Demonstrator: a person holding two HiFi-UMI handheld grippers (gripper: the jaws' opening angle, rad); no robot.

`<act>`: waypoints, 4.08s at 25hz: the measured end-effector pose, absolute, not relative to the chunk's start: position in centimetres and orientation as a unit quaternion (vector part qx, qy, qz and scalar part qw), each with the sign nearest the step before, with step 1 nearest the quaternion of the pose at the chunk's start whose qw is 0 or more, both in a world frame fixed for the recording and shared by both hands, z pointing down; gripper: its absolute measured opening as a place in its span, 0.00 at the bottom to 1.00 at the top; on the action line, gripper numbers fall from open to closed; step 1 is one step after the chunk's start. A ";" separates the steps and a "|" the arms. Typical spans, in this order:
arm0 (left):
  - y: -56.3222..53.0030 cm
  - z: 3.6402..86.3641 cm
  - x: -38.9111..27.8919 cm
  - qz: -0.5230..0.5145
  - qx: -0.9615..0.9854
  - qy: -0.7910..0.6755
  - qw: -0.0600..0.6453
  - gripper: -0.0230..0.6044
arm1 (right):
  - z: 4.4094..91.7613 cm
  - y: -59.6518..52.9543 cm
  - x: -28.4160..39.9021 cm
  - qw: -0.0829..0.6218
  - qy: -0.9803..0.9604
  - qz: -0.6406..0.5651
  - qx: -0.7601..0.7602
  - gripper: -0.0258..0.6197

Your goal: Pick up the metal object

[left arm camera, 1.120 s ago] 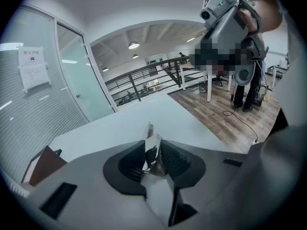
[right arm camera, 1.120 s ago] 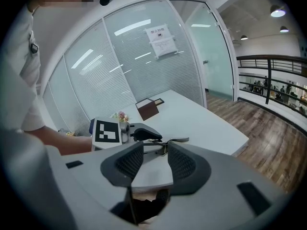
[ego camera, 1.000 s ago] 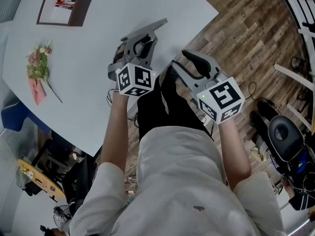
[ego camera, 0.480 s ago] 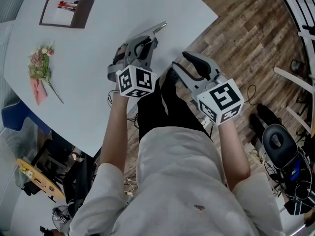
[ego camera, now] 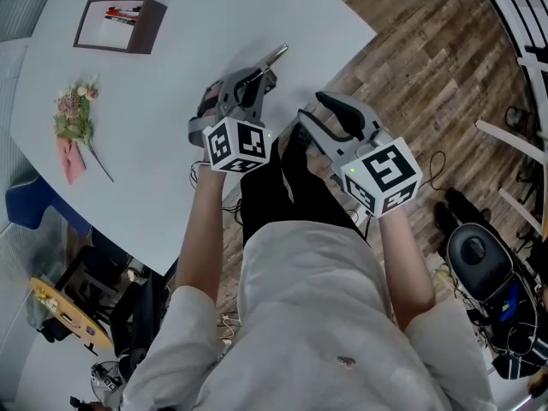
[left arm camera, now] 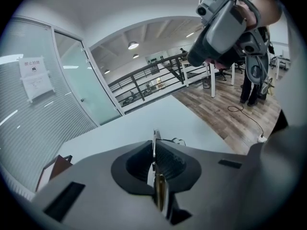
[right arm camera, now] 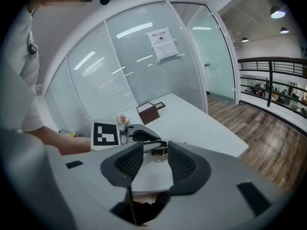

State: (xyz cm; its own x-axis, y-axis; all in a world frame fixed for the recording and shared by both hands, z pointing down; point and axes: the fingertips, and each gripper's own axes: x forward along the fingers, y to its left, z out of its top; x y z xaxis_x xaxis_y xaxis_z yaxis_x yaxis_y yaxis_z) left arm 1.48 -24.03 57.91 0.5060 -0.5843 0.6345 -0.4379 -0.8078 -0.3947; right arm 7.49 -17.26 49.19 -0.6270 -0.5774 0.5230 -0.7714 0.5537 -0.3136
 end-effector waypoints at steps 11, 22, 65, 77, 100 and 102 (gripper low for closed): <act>-24.1 56.3 0.2 -0.393 -0.859 0.321 0.070 0.08 | 47.6 -17.0 7.7 0.177 -0.865 0.251 0.396 0.29; -23.4 51.6 -1.6 -0.378 -0.852 0.357 0.067 0.08 | 44.6 -17.4 7.5 0.156 -0.877 0.221 0.396 0.29; -22.3 31.9 -1.2 -0.155 -0.870 0.466 0.048 0.08 | 31.7 -21.2 7.3 0.086 -0.919 0.064 0.380 0.24; -21.8 31.3 -0.3 -0.105 -0.875 0.472 -0.015 0.08 | 31.5 -20.3 8.3 0.085 -0.913 0.058 0.396 0.17; -20.1 31.5 0.1 -0.081 -0.885 0.457 -0.037 0.08 | 32.1 -18.9 8.5 0.086 -0.903 0.060 0.417 0.05; -19.9 31.7 0.0 -0.082 -0.884 0.458 -0.039 0.08 | 32.1 -18.7 8.6 0.085 -0.902 0.060 0.420 0.05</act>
